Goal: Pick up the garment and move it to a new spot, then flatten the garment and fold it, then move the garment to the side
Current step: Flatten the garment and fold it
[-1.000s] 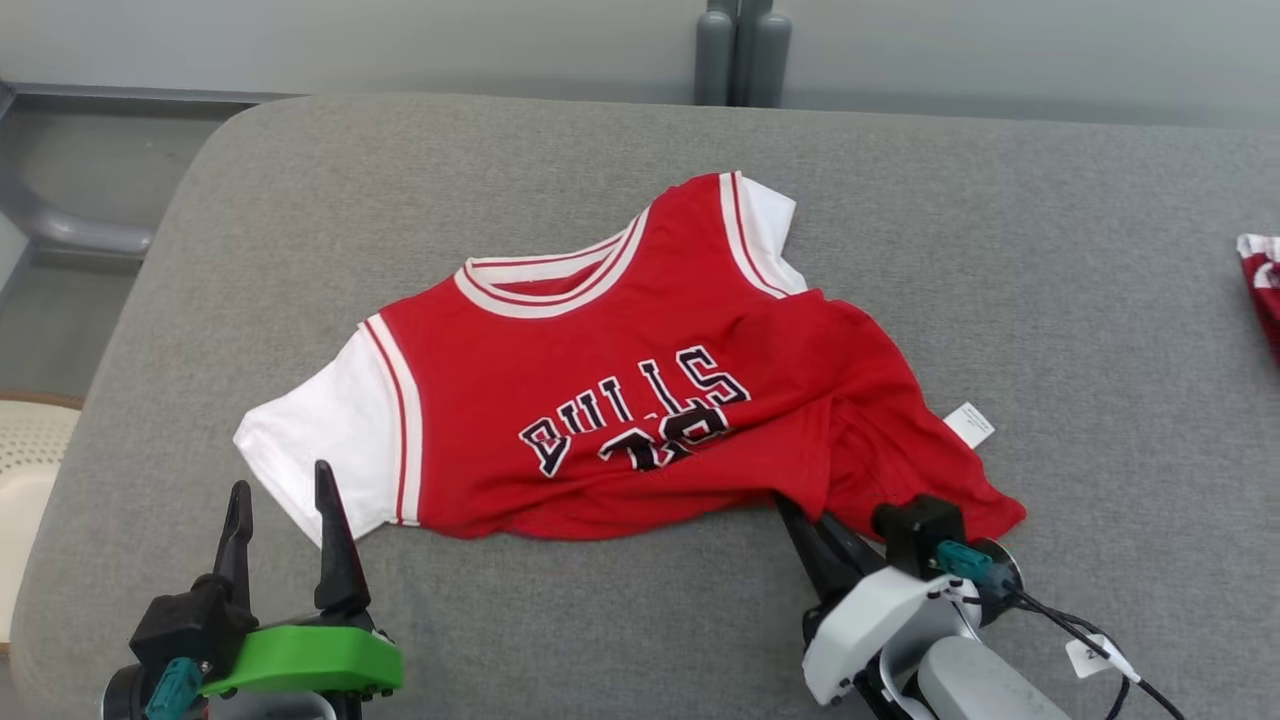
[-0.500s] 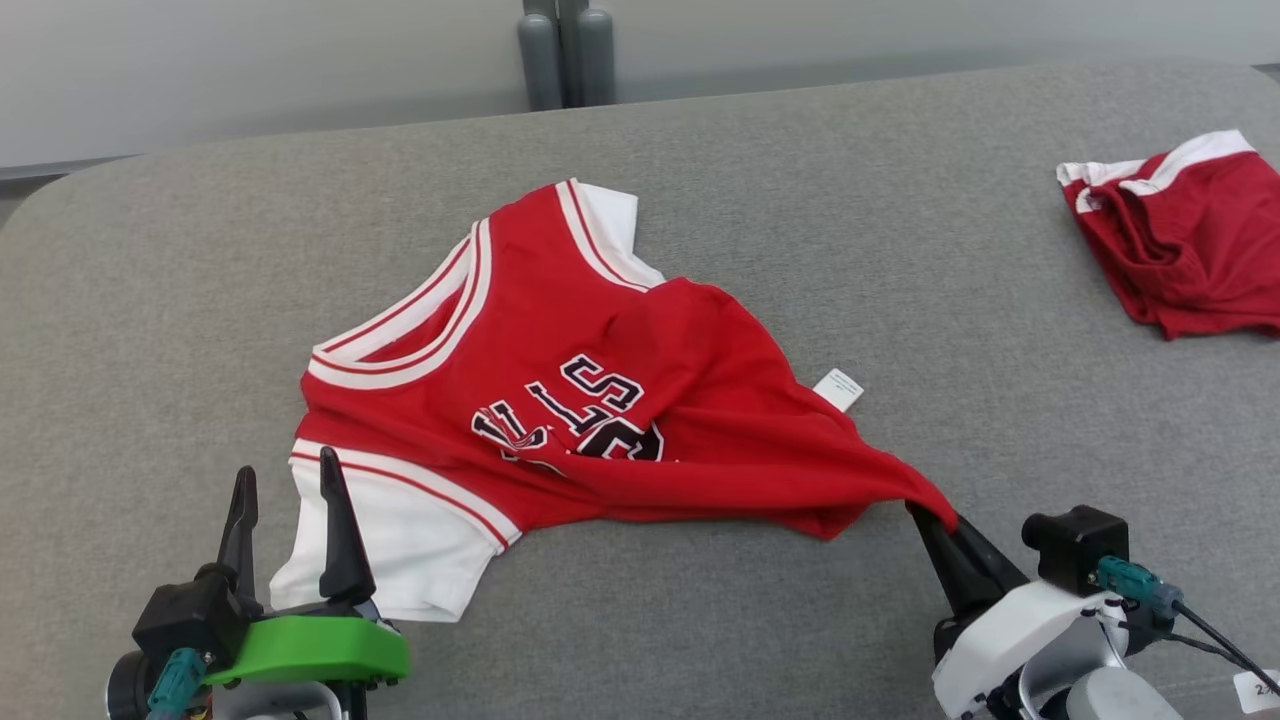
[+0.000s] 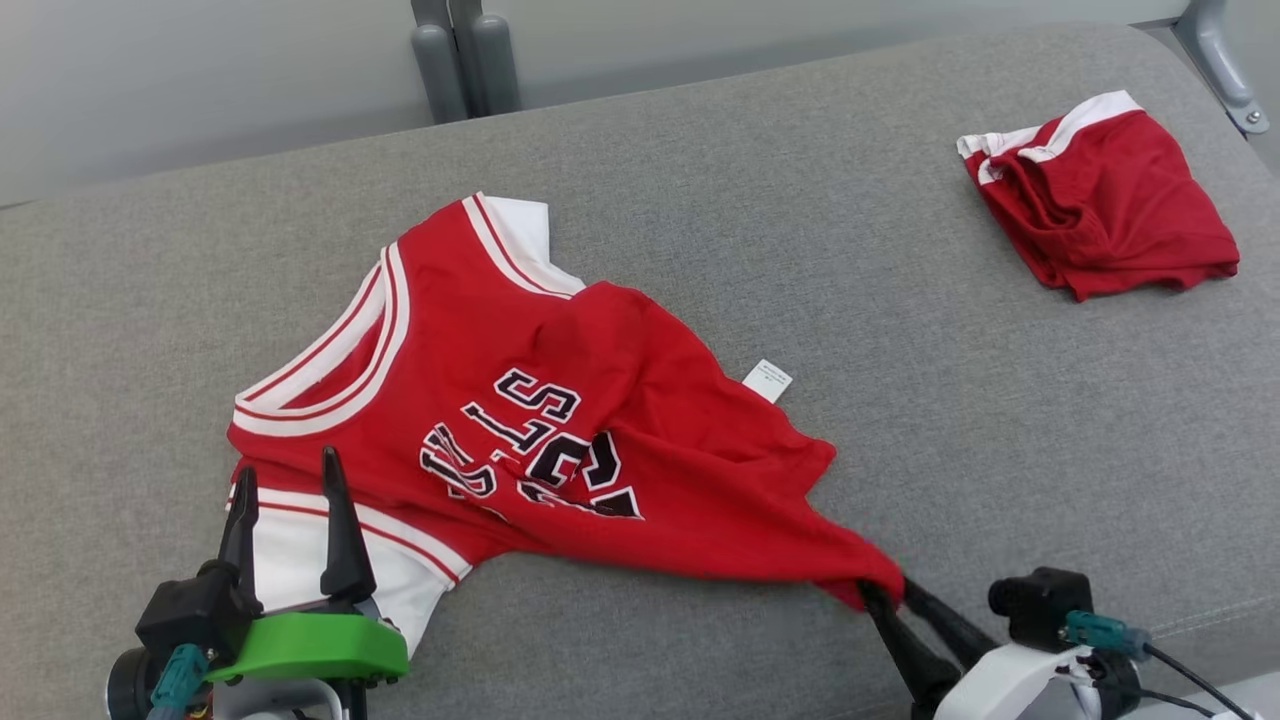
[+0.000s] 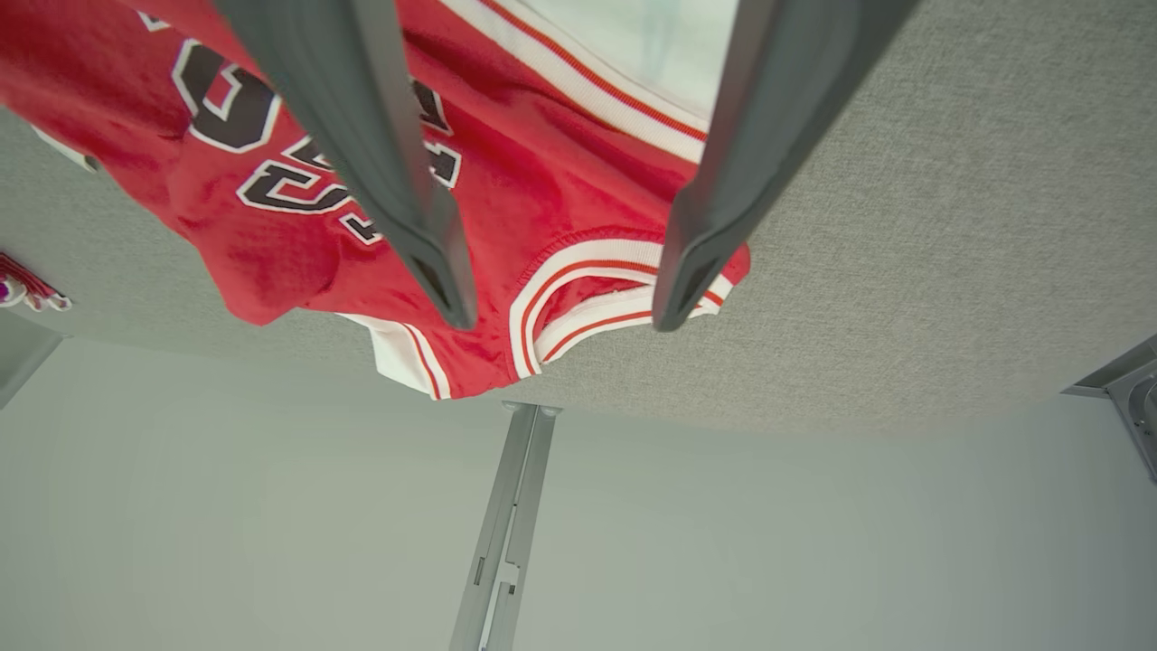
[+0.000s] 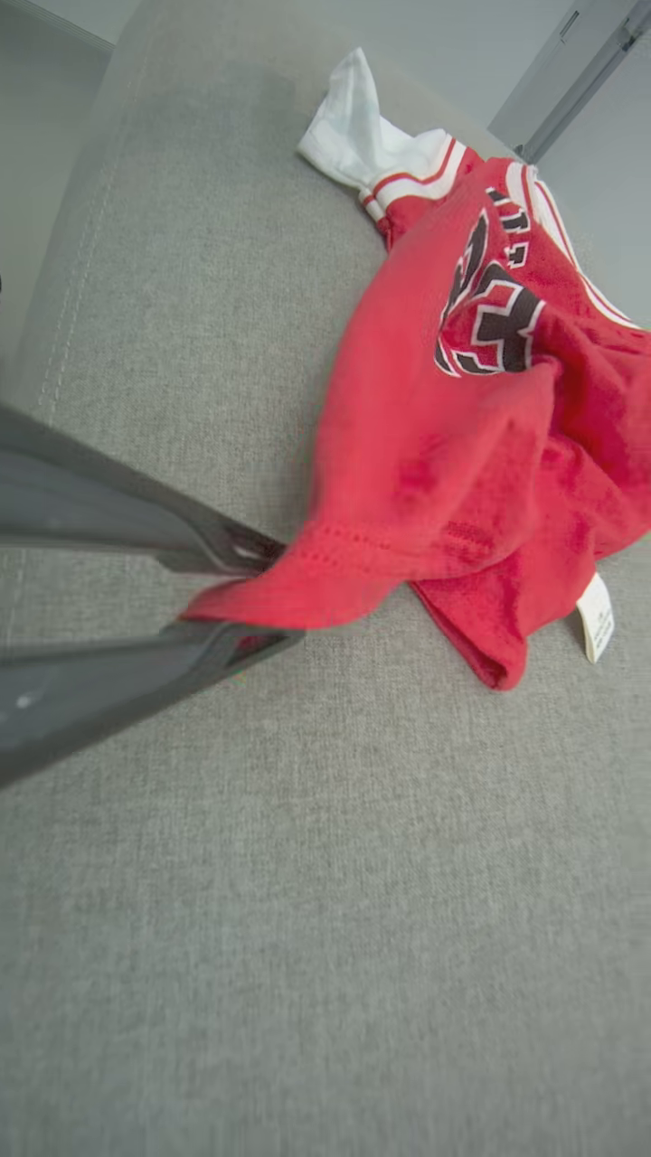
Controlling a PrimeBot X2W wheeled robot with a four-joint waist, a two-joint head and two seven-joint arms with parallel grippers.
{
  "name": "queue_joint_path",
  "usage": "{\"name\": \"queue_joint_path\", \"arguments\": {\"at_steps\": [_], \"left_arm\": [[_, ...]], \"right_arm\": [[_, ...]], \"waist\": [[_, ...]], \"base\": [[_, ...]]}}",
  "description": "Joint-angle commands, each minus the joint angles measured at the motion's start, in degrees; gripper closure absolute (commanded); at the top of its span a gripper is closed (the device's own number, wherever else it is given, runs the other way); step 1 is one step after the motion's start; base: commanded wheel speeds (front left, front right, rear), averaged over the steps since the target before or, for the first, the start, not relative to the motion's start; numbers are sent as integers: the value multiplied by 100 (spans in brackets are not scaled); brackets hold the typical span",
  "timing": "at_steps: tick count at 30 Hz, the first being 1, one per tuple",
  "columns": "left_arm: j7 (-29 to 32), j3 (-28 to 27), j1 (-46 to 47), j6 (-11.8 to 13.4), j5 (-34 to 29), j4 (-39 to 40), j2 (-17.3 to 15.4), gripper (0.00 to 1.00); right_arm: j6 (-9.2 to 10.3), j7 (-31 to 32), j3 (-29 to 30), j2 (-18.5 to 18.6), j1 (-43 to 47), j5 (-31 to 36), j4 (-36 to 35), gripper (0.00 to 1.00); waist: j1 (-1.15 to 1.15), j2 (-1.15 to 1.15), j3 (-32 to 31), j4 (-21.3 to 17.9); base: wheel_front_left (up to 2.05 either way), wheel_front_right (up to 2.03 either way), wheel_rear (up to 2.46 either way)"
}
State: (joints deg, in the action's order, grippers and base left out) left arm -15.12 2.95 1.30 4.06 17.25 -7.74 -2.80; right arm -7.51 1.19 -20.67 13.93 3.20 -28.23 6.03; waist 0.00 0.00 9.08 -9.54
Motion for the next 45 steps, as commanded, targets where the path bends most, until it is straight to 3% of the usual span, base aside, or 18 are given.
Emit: {"name": "queue_joint_path", "arguments": {"at_steps": [1, 10, 15, 34, 35, 36, 39, 45], "left_arm": [[-2, -36, 10, -14, -28, -15, -20, 0], [-2, 38, -106, -22, 23, -49, -20, 0], [-2, 126, -109, 15, 36, -26, -20, 0], [-2, 154, 133, 34, 44, 1, -20, 0], [-2, 146, 132, 37, 46, 4, -20, 0], [-2, 140, 132, 46, 50, 10, -19, 0], [-2, 128, 120, 75, 62, 41, -19, 0], [-2, 132, 151, 74, 86, 57, -19, 0]], "right_arm": [[4, -93, 140, 61, 18, 38, -32, 0], [2, -160, 877, 195, -1, 332, -355, 0], [2, -237, 1096, 112, -324, 523, -149, 0], [2, -642, -455, 95, -2320, 513, 3149, 0], [2, -629, -553, 109, -2359, 488, 3257, 4], [2, -619, -659, 121, -2402, 445, 3372, 40], [2, -667, -895, 223, -2562, 364, 3529, 100], [11, -760, -1131, 647, -3073, 202, 3639, 100]], "waist": [[0, 0, -65, -50], [0, 0, -264, 13], [0, 0, -279, 179], [0, 0, 23, 1164], [0, 0, 27, 1192], [0, 0, 29, 1221], [0, 0, 41, 1282], [0, 0, 85, 1397]], "base": [[0, 0, 0], [0, 0, 0], [0, 0, 0], [0, 0, 0], [0, 0, 0], [0, 0, 0], [0, 0, 0], [0, 0, 0]]}}
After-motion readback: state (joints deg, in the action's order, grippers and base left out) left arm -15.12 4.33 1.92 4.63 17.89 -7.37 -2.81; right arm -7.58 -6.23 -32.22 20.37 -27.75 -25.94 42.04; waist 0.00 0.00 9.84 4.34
